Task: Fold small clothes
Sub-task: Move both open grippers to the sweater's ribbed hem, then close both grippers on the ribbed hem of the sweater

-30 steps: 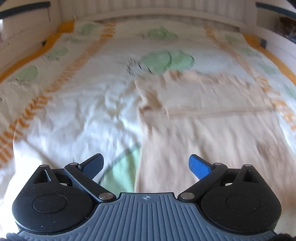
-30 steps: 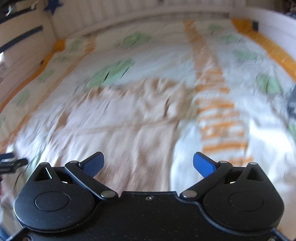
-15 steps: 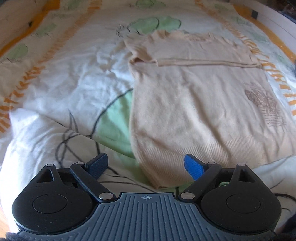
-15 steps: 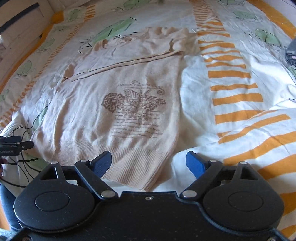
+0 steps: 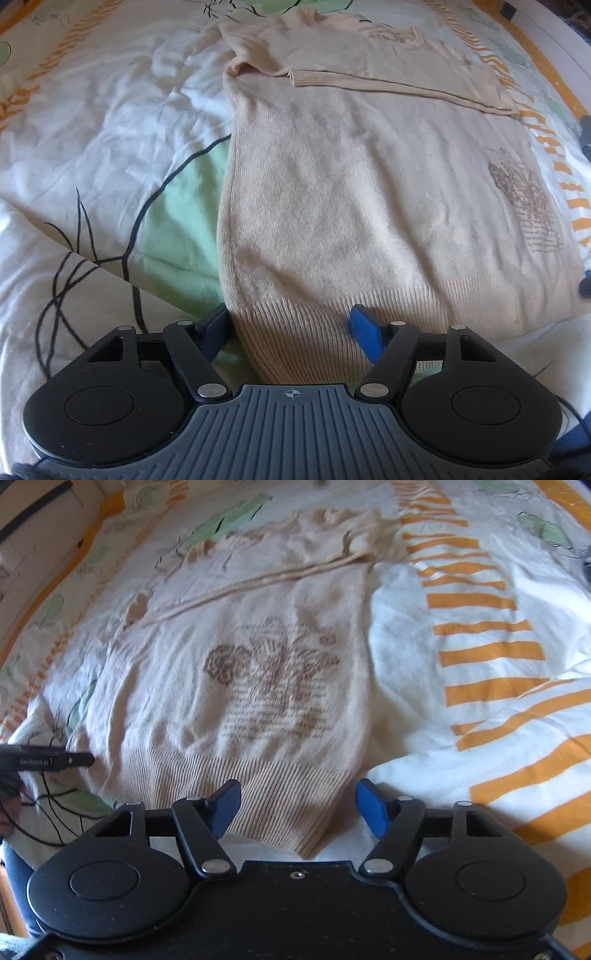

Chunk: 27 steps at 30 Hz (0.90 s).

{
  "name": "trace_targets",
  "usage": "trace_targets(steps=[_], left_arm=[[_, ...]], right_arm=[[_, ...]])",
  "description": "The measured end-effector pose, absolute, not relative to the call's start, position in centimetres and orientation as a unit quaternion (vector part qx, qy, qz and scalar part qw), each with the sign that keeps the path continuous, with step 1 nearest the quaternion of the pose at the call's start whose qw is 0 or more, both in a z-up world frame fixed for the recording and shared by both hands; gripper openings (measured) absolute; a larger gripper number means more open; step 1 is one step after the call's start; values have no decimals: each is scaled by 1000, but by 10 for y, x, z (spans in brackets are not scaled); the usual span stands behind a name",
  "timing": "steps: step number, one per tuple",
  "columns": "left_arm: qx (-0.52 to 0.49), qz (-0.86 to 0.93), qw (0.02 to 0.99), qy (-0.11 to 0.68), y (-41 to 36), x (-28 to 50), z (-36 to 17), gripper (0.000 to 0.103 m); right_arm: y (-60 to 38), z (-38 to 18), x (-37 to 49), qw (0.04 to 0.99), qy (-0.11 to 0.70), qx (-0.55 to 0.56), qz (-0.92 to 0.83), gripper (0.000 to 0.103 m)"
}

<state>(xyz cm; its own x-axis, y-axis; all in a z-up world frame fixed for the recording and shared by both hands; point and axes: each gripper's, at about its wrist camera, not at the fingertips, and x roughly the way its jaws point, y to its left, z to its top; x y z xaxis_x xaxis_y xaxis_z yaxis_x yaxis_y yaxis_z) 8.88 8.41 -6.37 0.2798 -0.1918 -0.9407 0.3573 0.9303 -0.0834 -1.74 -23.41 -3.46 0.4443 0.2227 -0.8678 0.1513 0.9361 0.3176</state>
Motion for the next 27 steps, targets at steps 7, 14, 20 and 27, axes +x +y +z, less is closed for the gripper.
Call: trace_targets(steps=[7,14,20,27], left_arm=[[64,-182,797,572,88,88,-65,60],[58,-180,799,571,91,88,-59,38],[43,-183,794,578,93,84,-51,26],[31,-193,789,582,92,85,-52,6]], right_arm=[[-234,-49,-9,803,558,206,32,35],[-244,-49,-12,795,554,243,30,11],[-246,-43,-12,802,543,248,30,11],[-249,-39,-10,805,530,264,35,10]])
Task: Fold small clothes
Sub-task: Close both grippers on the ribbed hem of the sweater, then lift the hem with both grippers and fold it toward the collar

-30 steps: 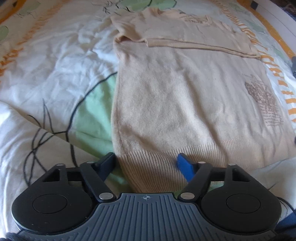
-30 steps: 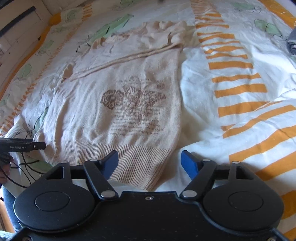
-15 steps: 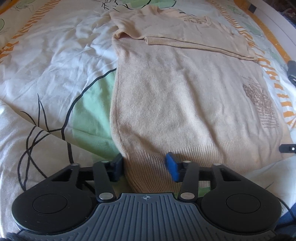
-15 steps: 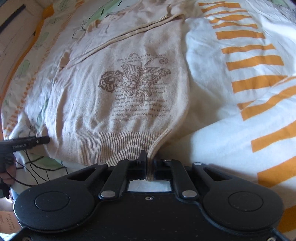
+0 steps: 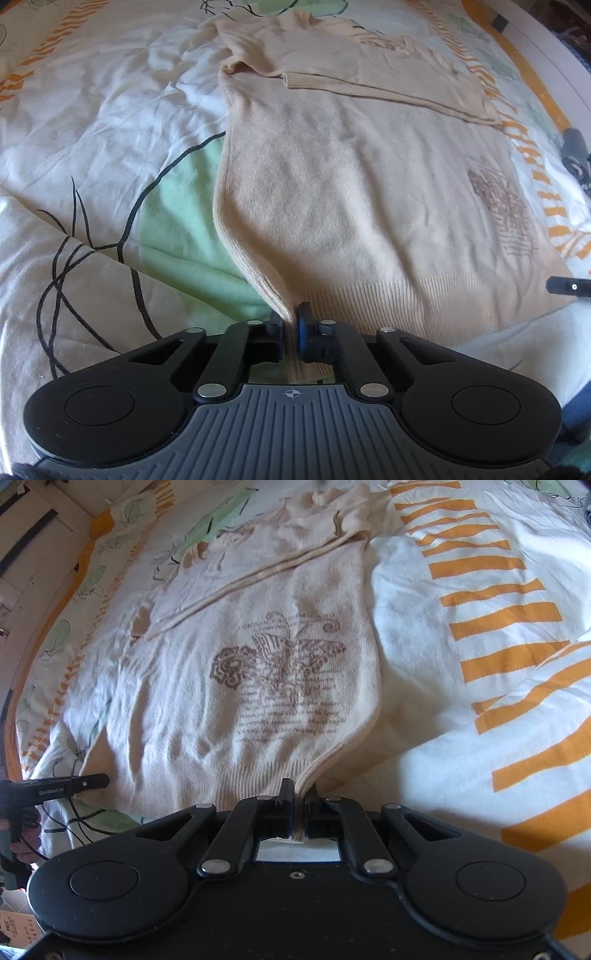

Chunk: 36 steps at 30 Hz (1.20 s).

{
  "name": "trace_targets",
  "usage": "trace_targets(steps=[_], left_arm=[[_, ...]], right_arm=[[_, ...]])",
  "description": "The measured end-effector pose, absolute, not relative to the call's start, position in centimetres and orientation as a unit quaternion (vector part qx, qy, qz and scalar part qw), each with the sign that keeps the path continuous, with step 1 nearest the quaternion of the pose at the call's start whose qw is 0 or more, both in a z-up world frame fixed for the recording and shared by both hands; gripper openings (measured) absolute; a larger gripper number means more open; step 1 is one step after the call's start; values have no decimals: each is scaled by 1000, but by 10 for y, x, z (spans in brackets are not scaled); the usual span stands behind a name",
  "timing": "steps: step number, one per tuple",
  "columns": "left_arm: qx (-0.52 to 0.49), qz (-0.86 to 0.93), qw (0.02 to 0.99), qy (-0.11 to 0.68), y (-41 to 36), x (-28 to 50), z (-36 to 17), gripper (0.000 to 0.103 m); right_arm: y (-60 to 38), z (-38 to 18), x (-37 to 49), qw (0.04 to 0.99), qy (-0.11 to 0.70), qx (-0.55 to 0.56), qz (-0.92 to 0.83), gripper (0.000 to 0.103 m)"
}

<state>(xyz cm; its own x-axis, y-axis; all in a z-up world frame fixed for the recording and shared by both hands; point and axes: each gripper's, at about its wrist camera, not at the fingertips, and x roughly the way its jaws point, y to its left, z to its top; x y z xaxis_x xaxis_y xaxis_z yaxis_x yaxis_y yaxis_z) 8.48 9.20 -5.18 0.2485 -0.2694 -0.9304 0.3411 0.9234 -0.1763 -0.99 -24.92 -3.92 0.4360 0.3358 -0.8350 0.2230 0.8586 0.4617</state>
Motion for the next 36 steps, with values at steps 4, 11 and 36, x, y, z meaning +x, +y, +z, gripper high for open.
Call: trace_targets(steps=[4,11,36], left_arm=[[5,-189,802,567,96,87,-44,4],[-34,-198,836,511,90,104,-6,4],[-86,-156,904,389,36,290,25,4]], right_arm=[[-253,-28,-9,818,505,274,40,10],[-269,-6,9,842,445,301,37,10],[-333,1,206,902,303,306,-31,10]])
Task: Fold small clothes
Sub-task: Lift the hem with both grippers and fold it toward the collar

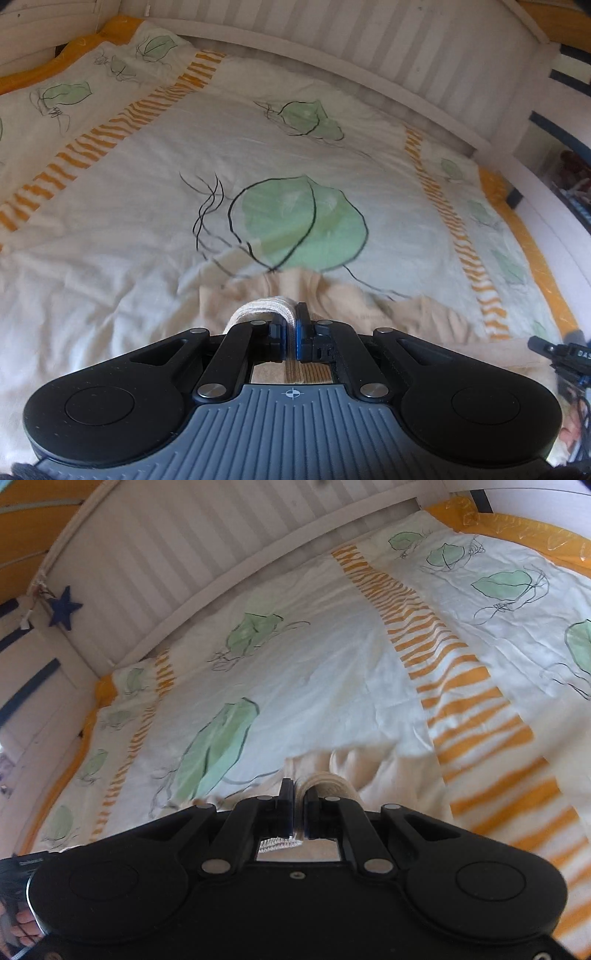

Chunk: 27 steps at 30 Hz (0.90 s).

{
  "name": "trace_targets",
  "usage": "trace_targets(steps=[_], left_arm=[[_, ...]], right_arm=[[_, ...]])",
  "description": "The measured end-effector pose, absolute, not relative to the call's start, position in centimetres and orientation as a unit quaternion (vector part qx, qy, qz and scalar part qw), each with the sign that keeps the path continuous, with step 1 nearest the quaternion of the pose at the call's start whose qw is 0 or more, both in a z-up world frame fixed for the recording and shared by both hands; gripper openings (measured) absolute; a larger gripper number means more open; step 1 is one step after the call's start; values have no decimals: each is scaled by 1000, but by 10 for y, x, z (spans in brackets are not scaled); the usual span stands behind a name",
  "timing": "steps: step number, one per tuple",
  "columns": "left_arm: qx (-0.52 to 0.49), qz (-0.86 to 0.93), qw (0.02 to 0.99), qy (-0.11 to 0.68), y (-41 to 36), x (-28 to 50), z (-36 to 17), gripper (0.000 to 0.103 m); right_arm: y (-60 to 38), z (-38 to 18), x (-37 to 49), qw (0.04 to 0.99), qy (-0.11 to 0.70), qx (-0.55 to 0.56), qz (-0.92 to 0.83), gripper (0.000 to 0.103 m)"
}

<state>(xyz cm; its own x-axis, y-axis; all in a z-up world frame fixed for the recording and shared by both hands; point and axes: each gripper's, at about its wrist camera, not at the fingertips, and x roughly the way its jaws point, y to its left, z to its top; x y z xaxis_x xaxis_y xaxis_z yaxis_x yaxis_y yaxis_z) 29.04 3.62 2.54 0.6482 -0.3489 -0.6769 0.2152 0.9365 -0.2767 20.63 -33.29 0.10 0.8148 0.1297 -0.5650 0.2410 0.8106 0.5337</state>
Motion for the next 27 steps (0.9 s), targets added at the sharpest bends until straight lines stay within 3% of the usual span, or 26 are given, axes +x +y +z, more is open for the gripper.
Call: trace_targets(steps=[19,20,24,27], left_arm=[[-102,-97,876,462,29,385,-63,7],[-107,-102,874,462,31,387,-65,11],[-188,-136,861,453,47,398,-69,50],[-242,-105,862,434,62,399,-63,55]], right_arm=[[-341,-83,282,879,360,301,-82,10],[-341,-84,281,880,357,303,-82,10],[-342,-84,283,885,344,303,-83,11],[-339,-79,286,898,336,272,-75,12]])
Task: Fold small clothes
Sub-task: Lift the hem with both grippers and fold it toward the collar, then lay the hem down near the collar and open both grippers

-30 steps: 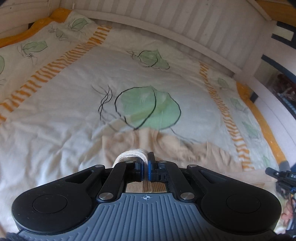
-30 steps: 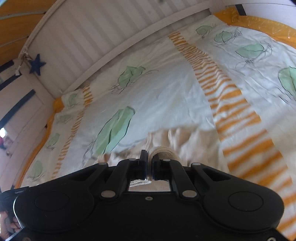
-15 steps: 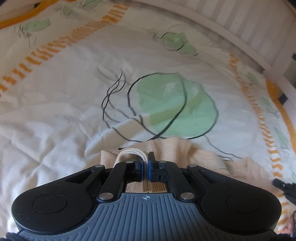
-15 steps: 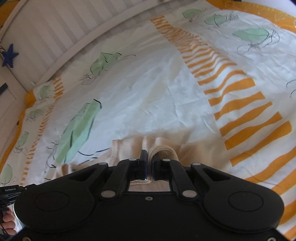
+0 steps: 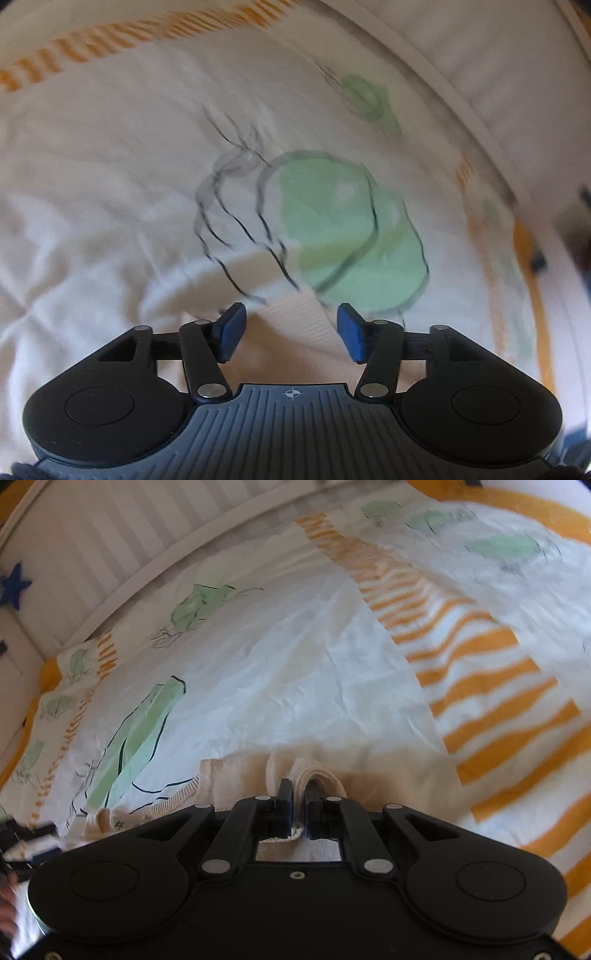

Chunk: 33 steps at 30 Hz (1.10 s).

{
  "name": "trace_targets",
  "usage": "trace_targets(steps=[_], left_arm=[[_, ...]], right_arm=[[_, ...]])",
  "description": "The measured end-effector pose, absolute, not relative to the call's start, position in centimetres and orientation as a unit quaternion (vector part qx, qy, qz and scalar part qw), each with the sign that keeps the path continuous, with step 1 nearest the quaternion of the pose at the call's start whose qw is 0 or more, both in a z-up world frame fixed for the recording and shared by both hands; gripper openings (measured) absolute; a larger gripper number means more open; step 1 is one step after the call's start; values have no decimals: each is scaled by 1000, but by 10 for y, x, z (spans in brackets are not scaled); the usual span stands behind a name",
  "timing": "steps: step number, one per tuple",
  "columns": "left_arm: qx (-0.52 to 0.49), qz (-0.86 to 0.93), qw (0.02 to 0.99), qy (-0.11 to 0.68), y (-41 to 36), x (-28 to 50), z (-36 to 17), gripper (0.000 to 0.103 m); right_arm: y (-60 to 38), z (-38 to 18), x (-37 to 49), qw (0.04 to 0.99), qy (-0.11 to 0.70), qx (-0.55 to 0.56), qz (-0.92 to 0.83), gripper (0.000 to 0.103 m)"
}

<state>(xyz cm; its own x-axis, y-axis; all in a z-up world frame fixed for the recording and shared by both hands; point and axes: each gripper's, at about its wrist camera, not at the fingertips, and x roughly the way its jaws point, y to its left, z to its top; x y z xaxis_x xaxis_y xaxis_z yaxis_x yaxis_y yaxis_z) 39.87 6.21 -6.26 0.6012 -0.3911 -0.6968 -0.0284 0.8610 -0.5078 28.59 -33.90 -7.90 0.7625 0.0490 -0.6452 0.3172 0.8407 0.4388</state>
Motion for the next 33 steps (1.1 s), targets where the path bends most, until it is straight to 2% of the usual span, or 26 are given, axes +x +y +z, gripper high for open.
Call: trace_targets(steps=[2,3,4,5,6,9,13,19,26,29,31,33], left_arm=[[-235,-91,872,421,66,396,-54,58],[-224,-91,877,416,65,394,-49,62],[-211,-92,882,411,65,391,-45,65],[-196,-96,888,406,63,387,-40,73],[-182,-101,892,401,62,382,-35,78],[-148,-116,899,395,55,367,-24,84],[-98,-139,901,399,34,344,-24,85],[-18,-171,896,409,-12,326,-45,86],[0,-152,892,426,-31,327,-82,86],[44,-157,913,375,-37,312,-95,96],[69,-155,927,333,-41,296,-103,97],[73,-154,930,325,-42,292,-103,97]], right_arm=[[-336,-75,287,908,326,253,-71,15],[-336,-72,286,913,319,245,-72,25],[-335,-69,285,918,308,239,-77,56],[-335,-66,282,923,293,233,-84,75],[-335,-63,279,929,272,234,-88,103],[-335,-51,271,931,257,244,-83,102],[-315,-40,265,936,270,215,-63,102],[-277,-35,273,946,289,143,-24,102],[-260,-35,304,950,304,66,-21,101],[-251,-38,321,945,324,26,-20,90],[-246,-42,332,939,343,5,-13,78],[-239,-47,342,934,357,-17,-8,70]])
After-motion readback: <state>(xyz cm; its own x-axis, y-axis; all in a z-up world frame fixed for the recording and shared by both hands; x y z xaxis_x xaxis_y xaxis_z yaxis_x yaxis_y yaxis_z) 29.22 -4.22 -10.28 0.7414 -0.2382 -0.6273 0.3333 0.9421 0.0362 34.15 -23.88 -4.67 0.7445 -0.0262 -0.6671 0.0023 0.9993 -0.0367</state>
